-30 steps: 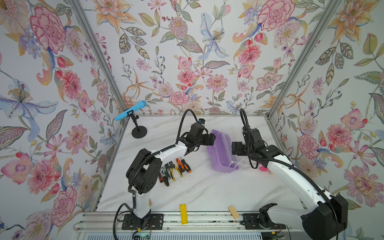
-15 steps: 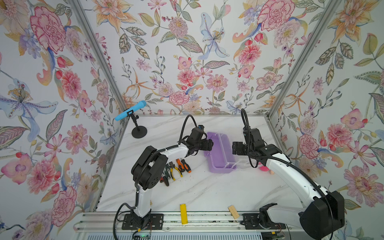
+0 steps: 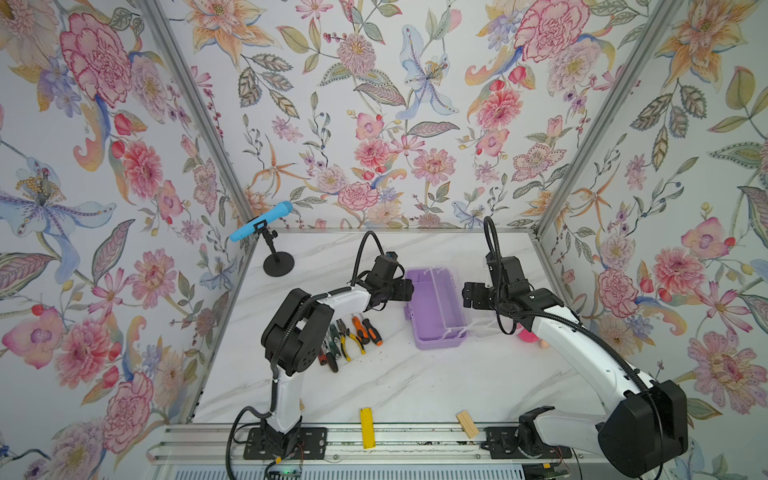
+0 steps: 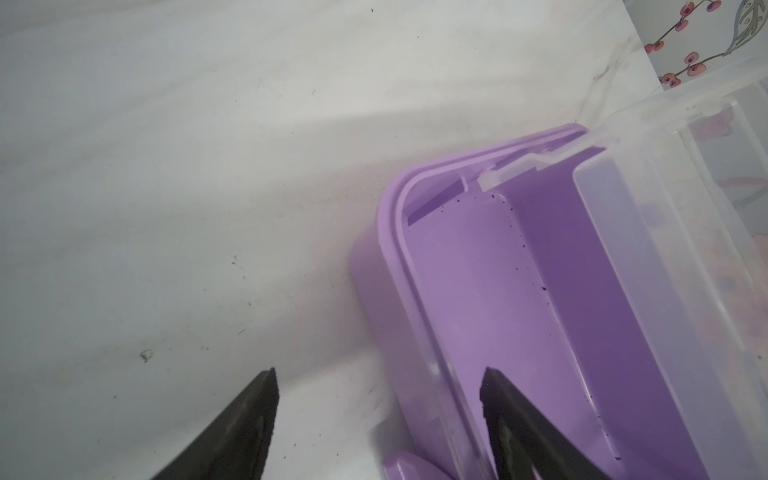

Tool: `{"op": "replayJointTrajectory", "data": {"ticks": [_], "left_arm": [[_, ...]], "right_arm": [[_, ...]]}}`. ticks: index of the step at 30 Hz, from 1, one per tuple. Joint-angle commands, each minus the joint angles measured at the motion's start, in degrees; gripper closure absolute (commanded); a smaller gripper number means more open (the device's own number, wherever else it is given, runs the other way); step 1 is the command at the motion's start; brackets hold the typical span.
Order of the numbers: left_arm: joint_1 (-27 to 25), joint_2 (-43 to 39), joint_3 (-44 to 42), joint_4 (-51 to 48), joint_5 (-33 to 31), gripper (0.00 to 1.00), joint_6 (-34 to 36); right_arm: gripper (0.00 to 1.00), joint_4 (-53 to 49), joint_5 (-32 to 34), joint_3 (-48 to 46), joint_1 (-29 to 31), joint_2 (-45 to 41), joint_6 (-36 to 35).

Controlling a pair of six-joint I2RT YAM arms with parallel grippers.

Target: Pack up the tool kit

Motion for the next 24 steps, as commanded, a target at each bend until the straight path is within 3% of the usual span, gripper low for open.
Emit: {"op": "replayJointTrajectory", "data": {"ticks": [1, 13, 24], "left_arm": [[0.97, 2.19, -1.08, -1.54, -0.45, 0.21, 1.44], [3.83, 0.68, -1.97, -6.21, -7.72, 0.25, 4.29], [6.56, -1.30, -1.56, -7.54, -9.09, 0.24, 5.48]], "right_arm": [[0.08, 1.57, -2.51, -0.97, -0.24, 1.09, 1.17], [0.08, 3.13, -3.80, -1.79, 0.23, -0.63, 1.92], [0.09, 4.02, -4.40, -2.58, 1.45, -0.14, 2.81]]}}
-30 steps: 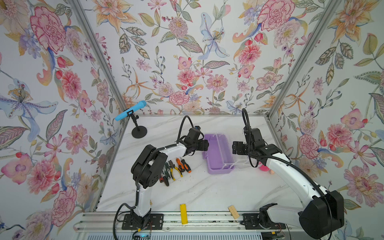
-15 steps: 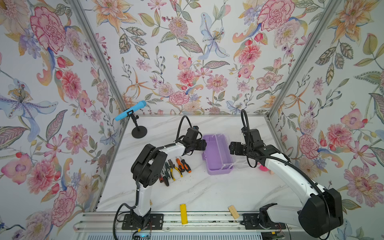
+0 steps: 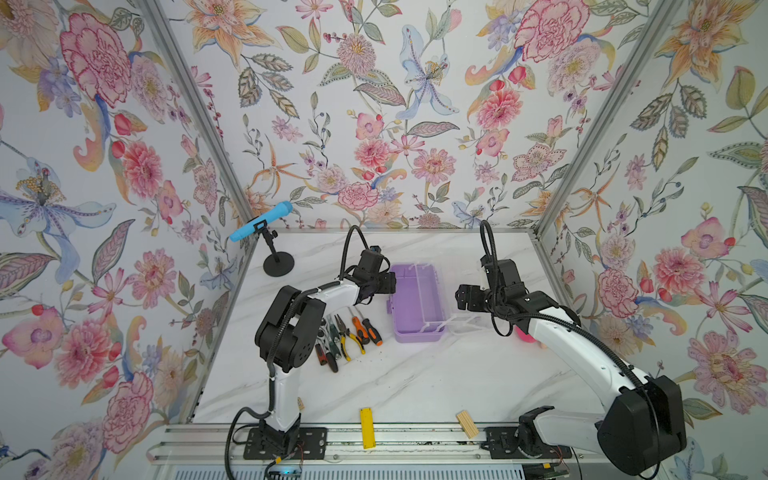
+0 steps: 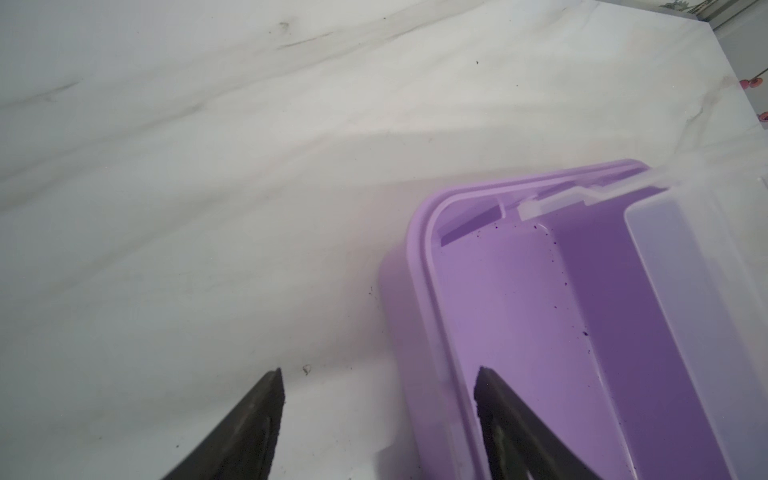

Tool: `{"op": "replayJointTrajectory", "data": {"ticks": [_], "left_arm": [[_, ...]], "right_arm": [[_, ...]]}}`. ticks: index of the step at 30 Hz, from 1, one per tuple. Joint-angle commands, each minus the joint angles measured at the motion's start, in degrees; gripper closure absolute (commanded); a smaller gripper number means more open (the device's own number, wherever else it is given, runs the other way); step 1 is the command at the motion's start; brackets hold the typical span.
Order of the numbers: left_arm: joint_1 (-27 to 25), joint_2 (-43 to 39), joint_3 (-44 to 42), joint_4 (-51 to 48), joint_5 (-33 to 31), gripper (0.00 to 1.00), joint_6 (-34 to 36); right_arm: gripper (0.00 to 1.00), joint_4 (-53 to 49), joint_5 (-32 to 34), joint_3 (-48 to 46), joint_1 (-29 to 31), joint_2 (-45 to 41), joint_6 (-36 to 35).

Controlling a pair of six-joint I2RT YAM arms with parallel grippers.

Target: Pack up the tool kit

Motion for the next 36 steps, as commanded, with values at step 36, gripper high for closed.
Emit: {"op": "replayJointTrajectory", "data": {"ticks": [36], "left_arm": [[1.36, -59.68, -46.37, -15.80, -23.96, 0.19, -21.11]], "right_arm": [[0.24, 8.90, -8.41, 9.25, 10.10, 6.92, 0.87]]}}
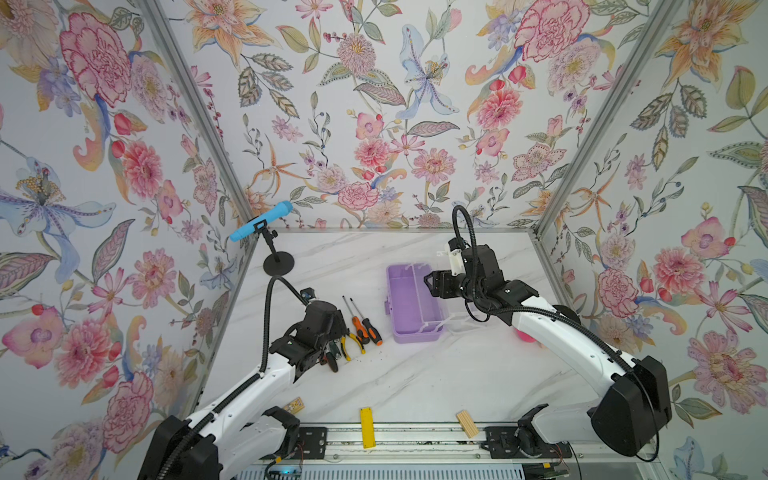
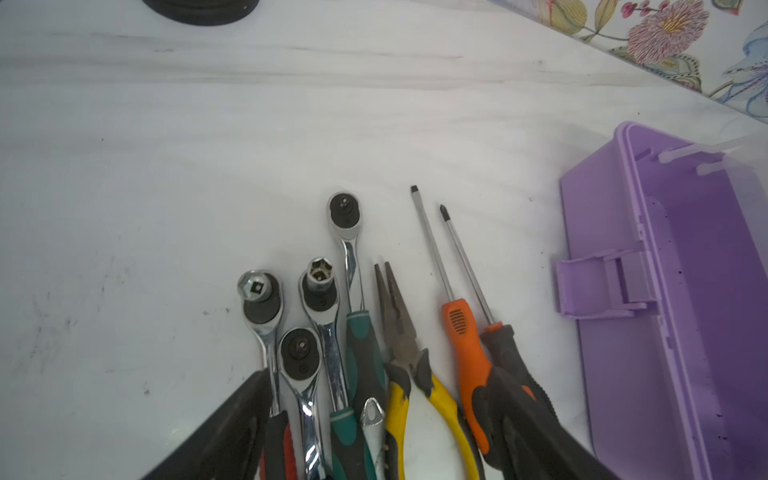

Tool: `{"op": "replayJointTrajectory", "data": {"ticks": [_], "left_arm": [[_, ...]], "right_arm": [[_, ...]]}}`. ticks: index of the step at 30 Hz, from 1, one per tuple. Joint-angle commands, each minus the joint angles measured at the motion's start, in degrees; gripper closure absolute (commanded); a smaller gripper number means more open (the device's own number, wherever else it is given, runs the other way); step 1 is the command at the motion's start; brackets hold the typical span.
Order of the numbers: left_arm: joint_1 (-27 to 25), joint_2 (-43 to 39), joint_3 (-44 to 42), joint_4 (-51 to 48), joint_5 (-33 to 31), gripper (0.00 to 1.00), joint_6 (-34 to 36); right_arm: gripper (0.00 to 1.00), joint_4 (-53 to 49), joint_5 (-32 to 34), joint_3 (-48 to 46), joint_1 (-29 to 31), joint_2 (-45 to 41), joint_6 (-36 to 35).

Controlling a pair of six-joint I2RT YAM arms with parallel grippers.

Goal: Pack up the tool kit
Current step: 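Lower the left gripper onto the red-handled ratchet and close on it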

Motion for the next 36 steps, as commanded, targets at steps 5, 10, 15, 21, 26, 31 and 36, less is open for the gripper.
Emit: {"op": "replayJointTrajectory", "data": {"ticks": [5, 10, 15, 21, 26, 31, 36], "left_arm": [[3.01, -2.69, -6.08, -1.12, -2.11, 0.31, -5.44], [5.26, -2.13, -8.18, 0.50, -0.23, 0.35, -4.84], [8.60, -0.22, -9.23, 2.26, 2.93, 0.42, -3.80], [11.22, 2.70, -8.93, 3.78, 6.51, 0.44, -1.50], [11.31, 6.11, -8.07, 5.16, 6.47, 0.45, -0.69], [11.33, 7.50, -6.88, 4.90, 4.40, 0.45, 0.32], [11.28, 11.11, -5.28, 5.16, 3.48, 0.47, 1.50]], "right_arm": [[0.27, 1.32, -2.84, -0.26, -0.56, 0.74, 0.84], [0.30, 1.73, -3.20, -0.51, -1.24, 0.38, 1.19], [0.29, 2.24, -3.44, -0.95, -2.48, 0.20, 2.57], [0.30, 3.26, -4.79, -2.16, -4.00, -0.25, 3.41], [0.31, 4.70, -7.21, -3.13, -5.51, 0.08, 4.48], [0.32, 6.29, -7.90, -4.16, -6.25, 0.11, 4.81], [0.32, 6.66, -8.29, -4.39, -6.78, 0.50, 5.12]]}}
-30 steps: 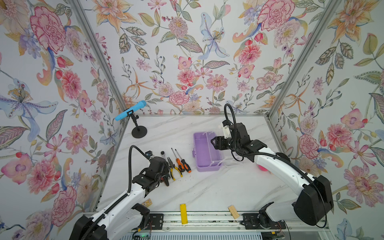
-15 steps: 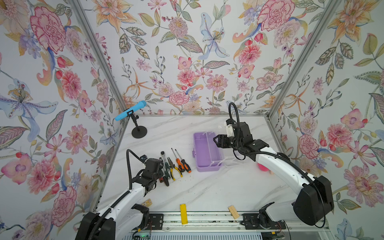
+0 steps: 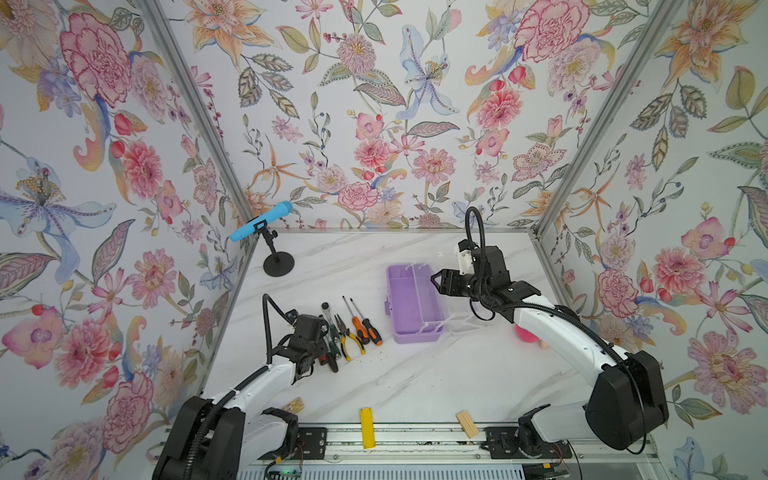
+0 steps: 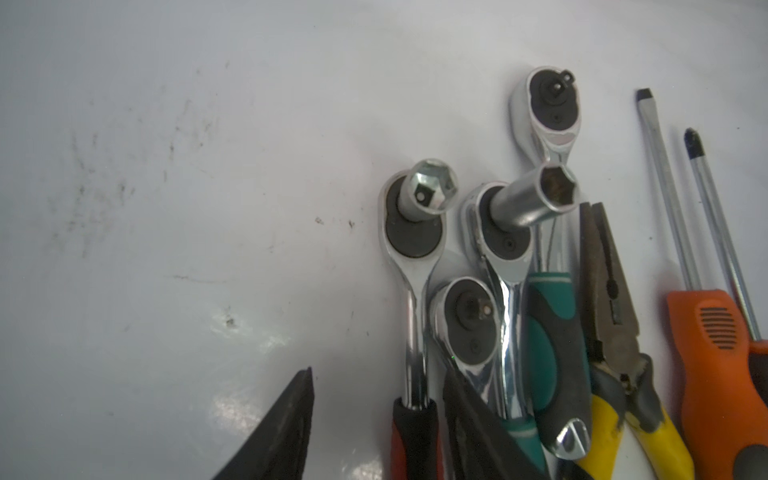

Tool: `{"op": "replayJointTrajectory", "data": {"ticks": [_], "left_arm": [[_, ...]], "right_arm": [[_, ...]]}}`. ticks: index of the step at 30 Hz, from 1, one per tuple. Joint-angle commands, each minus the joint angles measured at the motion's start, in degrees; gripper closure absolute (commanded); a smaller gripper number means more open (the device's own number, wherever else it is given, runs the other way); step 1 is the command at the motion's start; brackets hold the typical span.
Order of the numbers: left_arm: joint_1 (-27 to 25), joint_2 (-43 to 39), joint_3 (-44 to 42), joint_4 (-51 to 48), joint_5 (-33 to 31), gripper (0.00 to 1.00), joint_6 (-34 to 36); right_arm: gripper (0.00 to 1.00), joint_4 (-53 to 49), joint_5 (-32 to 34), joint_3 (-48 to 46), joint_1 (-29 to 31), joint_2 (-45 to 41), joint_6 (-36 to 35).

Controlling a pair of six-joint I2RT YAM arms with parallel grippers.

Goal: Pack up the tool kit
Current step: 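Lower the left gripper onto the red-handled ratchet and close on it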

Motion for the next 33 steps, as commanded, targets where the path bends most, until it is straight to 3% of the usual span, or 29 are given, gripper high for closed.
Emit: {"op": "replayJointTrajectory", "data": {"ticks": [1, 25, 33], "left_arm": [[0.46, 2.04, 1.98, 0.97, -1.74, 0.47, 1.81], [0.44, 12.07, 8.15, 7.27, -3.42, 0.67, 6.61], [0.42, 12.08, 7.78, 6.12, -1.22, 0.68, 7.70]], "right_arm": [[0.32, 1.92, -1.07, -0.72, -0.38, -0.22, 0.93], [0.34, 5.07, 0.14, -3.22, -1.17, -1.32, 2.29], [0.36, 4.98, 0.72, -3.22, -1.49, -1.62, 2.15]]}}
